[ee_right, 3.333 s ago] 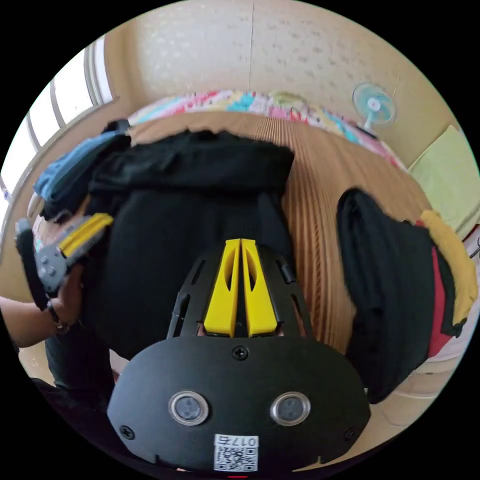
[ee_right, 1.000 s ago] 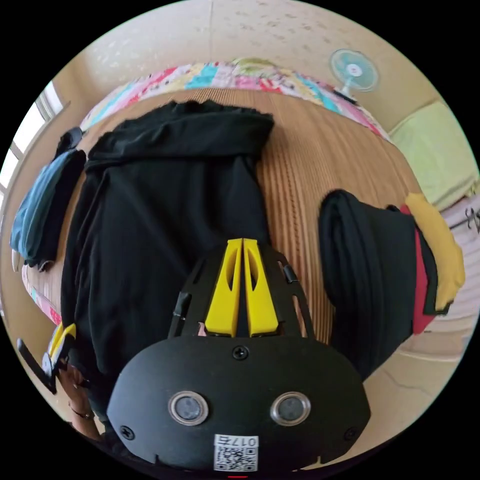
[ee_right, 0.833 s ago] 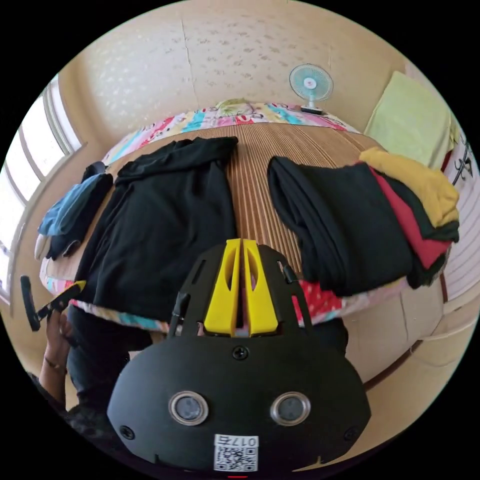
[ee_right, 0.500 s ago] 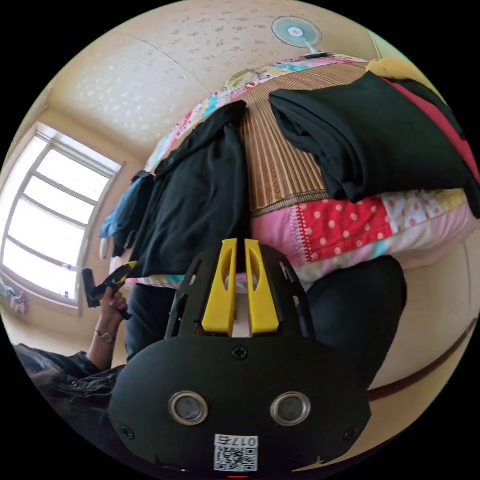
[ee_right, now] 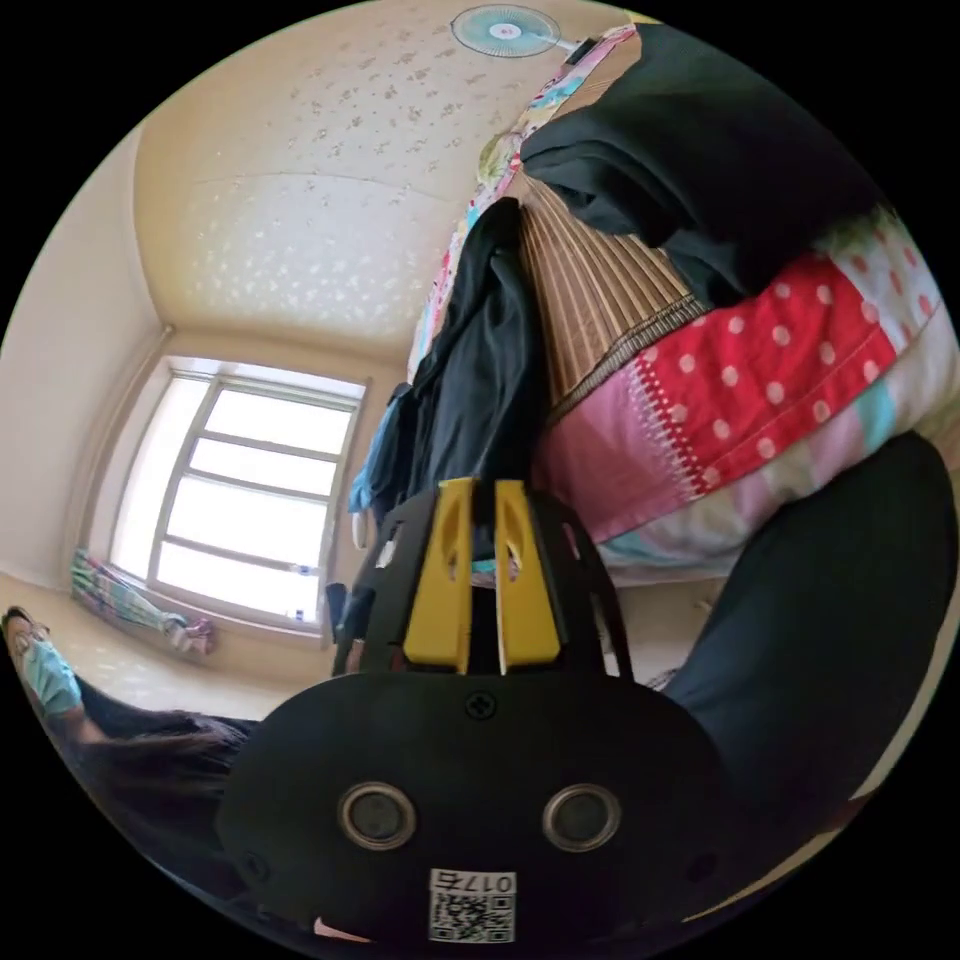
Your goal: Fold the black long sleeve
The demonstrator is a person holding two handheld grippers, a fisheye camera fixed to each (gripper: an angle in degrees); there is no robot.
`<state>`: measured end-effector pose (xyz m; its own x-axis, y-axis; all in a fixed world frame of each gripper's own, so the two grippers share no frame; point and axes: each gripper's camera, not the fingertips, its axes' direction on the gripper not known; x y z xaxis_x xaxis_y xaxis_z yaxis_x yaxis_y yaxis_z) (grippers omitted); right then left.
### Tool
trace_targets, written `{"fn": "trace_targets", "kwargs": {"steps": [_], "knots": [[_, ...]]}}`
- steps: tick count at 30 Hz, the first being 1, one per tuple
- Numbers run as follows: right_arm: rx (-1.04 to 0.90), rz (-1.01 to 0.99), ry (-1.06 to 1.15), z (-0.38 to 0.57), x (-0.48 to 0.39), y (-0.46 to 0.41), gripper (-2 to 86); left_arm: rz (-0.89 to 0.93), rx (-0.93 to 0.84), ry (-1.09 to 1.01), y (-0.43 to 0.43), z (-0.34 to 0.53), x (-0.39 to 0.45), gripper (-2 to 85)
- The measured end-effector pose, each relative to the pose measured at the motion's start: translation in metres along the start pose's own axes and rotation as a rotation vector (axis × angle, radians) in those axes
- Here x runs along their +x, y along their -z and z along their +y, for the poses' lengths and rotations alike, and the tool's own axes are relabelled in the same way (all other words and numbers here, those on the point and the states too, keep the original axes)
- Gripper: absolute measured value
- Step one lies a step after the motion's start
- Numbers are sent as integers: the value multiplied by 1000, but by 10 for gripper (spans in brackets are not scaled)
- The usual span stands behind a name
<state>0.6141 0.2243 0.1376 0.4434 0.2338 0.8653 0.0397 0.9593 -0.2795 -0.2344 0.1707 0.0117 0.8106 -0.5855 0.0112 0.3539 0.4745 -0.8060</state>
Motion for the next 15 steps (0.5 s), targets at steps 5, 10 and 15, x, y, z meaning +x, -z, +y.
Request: {"fn": "trace_targets", "kwargs": {"steps": [5,10,15], "knots": [[79,-195,80,3,-25,60,33,113,79,-148,57,-3,34,61],[48,-355,401,28,-117,119,30,369,91,-323,131,1,84,60],[87,-280,547,46,-194,143,30,354,193,-373,179,4,129,60]]}}
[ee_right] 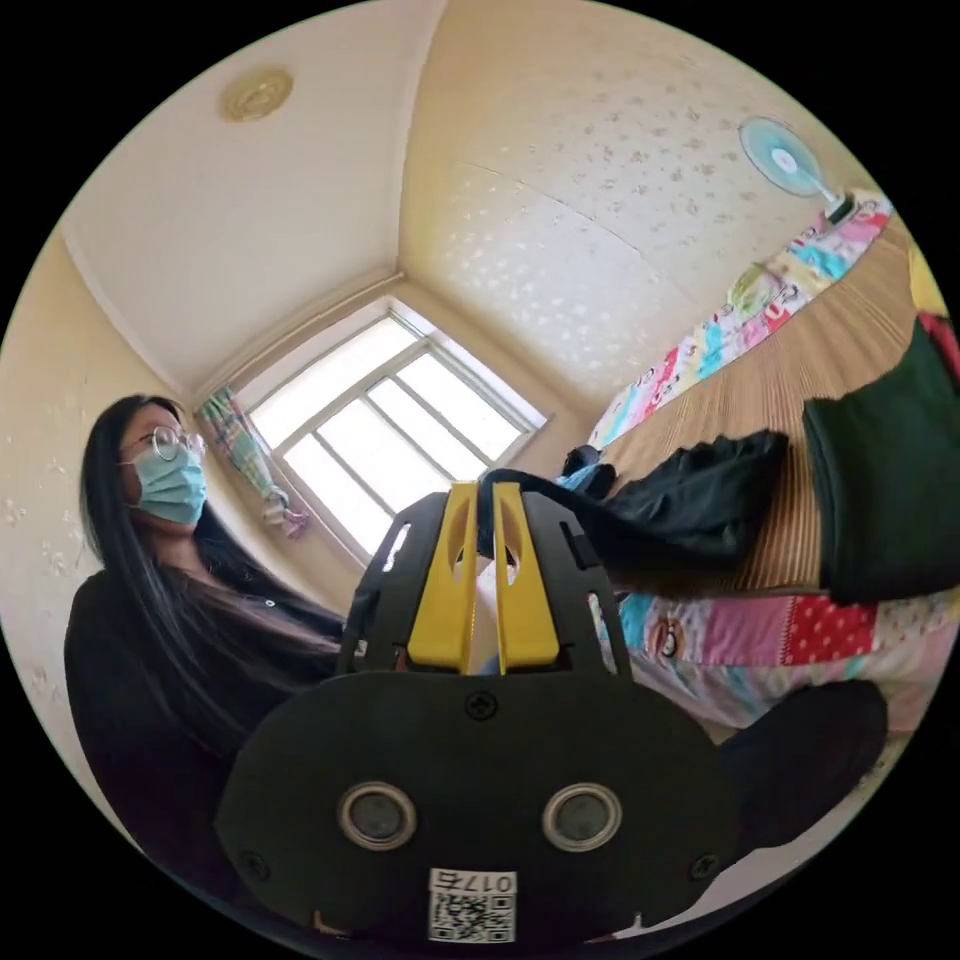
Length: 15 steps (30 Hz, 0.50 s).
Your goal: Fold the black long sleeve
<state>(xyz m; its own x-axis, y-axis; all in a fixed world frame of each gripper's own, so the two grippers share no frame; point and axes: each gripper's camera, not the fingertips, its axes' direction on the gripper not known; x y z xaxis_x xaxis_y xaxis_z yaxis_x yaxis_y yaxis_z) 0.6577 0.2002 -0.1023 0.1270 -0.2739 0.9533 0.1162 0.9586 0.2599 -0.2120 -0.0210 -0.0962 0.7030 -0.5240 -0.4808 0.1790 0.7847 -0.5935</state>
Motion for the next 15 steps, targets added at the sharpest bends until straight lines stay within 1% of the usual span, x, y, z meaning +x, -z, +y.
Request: {"fn": "trace_targets", "kwargs": {"steps": [2,4,5,7,9,11,12,13,15], "knots": [[-15,114,12,-15,-8,-13,30,-34,7,43,-9,-16,2,60],[-67,291,26,-45,1,-50,31,-130,-3,89,-37,-46,-9,60],[-80,326,17,-55,8,-62,32,-159,-8,99,-47,-56,-14,60],[-103,474,7,-99,42,-112,35,-244,-30,152,-91,-101,-48,63],[-110,591,-13,-130,76,-152,41,-294,-43,153,-126,-134,-76,68],[-114,619,-38,-154,105,-186,55,-349,-92,143,-158,-162,-98,78],[-129,633,-58,-165,115,-205,81,-385,-105,149,-169,-173,-106,87],[-121,663,-72,-170,116,-219,120,-418,-77,132,-172,-176,-103,92],[-106,728,-34,-164,103,-235,142,-482,-17,95,-169,-164,-93,99]]}}
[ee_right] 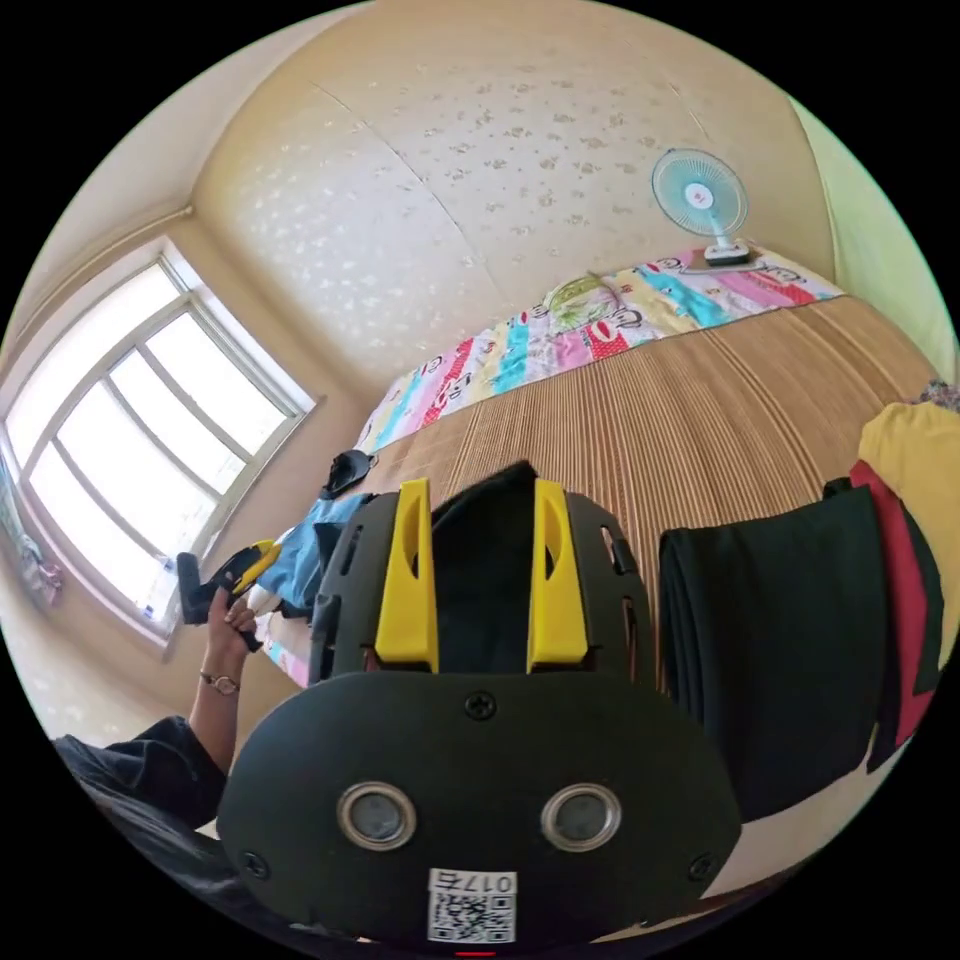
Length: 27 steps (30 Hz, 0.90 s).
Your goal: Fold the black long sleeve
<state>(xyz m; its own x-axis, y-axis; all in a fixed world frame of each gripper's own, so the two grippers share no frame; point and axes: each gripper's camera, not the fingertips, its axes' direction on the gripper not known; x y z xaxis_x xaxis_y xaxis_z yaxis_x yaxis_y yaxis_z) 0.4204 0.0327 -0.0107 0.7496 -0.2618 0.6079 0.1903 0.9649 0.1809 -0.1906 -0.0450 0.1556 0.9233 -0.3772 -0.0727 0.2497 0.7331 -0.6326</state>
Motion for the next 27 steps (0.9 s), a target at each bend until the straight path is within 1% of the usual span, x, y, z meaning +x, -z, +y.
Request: {"fn": "trace_targets", "kwargs": {"steps": [2,3,5,7,8,9,10,11,12,14,16,17,18,19,20,22,23,25,27], "knots": [[-2,75,32,22,-17,-9,146,-72,13,-14,1,25,4,115],[-26,104,67,43,-26,-21,144,-118,-14,-23,-3,47,3,125],[-107,166,126,81,-32,-51,141,-180,-86,-37,-12,81,0,132],[-300,322,118,134,-20,-104,139,-233,-158,-37,-20,126,-9,129],[-327,337,118,147,-17,-114,138,-240,-173,-34,-22,135,-12,127],[-299,340,136,170,-13,-122,137,-244,-208,-31,-26,149,-17,109],[-186,345,176,188,-15,-118,135,-220,-256,-44,-31,157,-23,88],[-164,349,189,192,-15,-120,134,-201,-274,-53,-33,158,-26,76],[-164,360,190,193,-16,-126,133,-172,-298,-56,-31,154,-34,60],[-198,357,153,183,-17,-134,132,-24,-289,-49,-16,138,-55,47],[-235,314,106,171,-12,-141,131,175,-216,22,16,117,-97,39],[-239,300,105,170,-10,-142,131,203,-217,50,21,114,-109,37],[-238,275,112,171,-9,-144,130,225,-266,104,22,110,-128,35],[-229,271,123,173,-9,-146,129,220,-317,124,20,111,-140,32],[-224,273,133,175,-9,-147,129,210,-327,138,21,114,-144,30],[-209,291,171,180,-14,-152,127,167,-232,252,35,136,-158,21],[-205,292,168,180,-14,-153,127,177,-199,280,39,143,-162,39],[-190,276,132,179,-11,-155,126,237,-118,438,42,169,-175,114],[-173,260,112,179,-7,-156,126,294,-97,517,33,182,-178,149]]}}
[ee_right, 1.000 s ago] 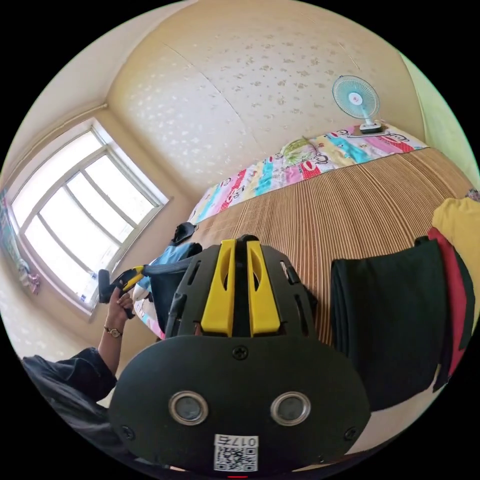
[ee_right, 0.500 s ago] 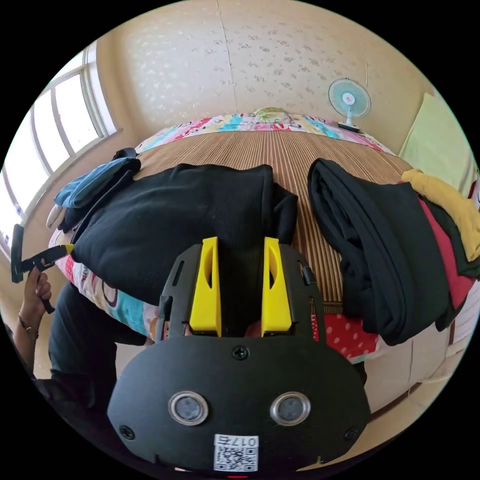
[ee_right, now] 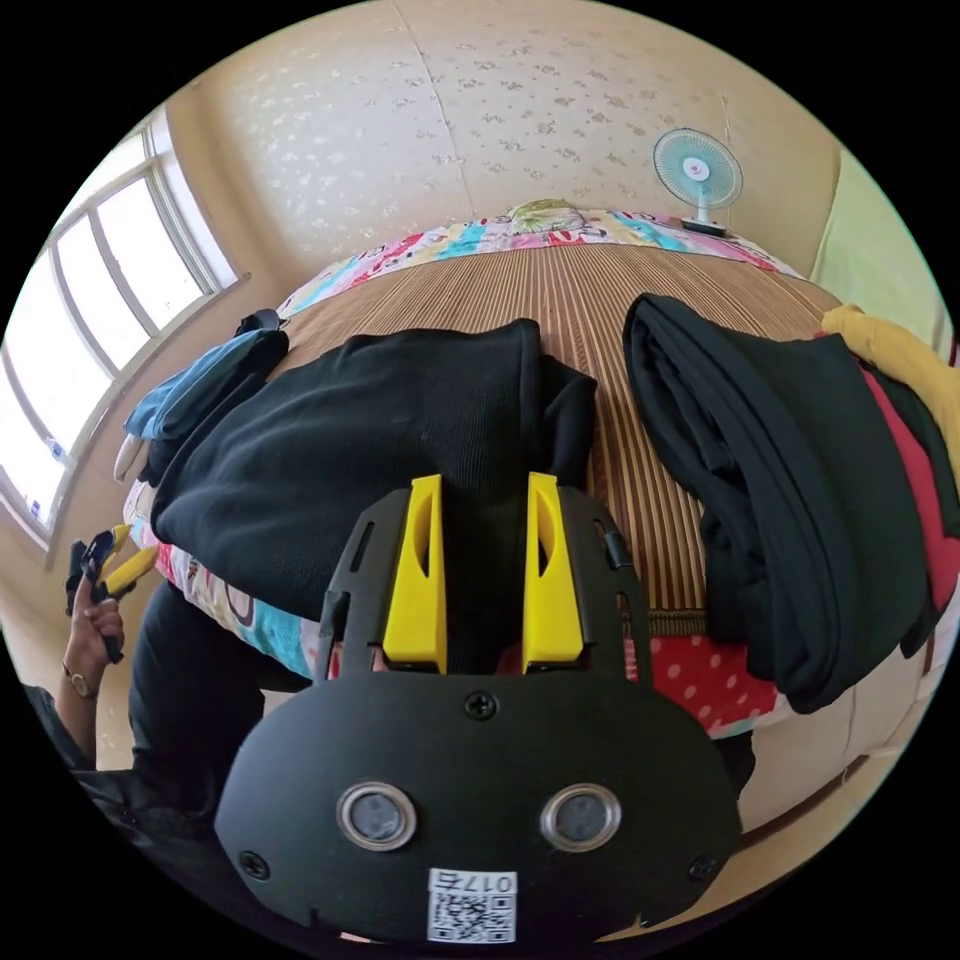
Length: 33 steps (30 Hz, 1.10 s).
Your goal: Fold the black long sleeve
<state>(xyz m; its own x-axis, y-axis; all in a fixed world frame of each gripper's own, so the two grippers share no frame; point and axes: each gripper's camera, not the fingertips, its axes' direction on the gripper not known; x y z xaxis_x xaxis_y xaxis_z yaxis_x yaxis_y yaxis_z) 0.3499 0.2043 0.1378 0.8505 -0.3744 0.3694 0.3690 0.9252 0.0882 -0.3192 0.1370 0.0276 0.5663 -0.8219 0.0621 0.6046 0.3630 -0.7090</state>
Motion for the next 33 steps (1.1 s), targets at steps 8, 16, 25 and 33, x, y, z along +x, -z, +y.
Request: {"fn": "trace_targets", "kwargs": {"steps": [8,16,25,33], "knots": [[36,17,33,0,1,-6,124,73,50,195,-39,-1,-16,112],[55,-40,17,-6,26,-7,122,215,22,-189,-76,-34,105,52],[-52,-160,-36,-27,72,14,109,131,-476,-881,-276,99,291,58],[213,-129,-299,34,161,134,84,-51,-393,-904,-255,159,251,83]]}}
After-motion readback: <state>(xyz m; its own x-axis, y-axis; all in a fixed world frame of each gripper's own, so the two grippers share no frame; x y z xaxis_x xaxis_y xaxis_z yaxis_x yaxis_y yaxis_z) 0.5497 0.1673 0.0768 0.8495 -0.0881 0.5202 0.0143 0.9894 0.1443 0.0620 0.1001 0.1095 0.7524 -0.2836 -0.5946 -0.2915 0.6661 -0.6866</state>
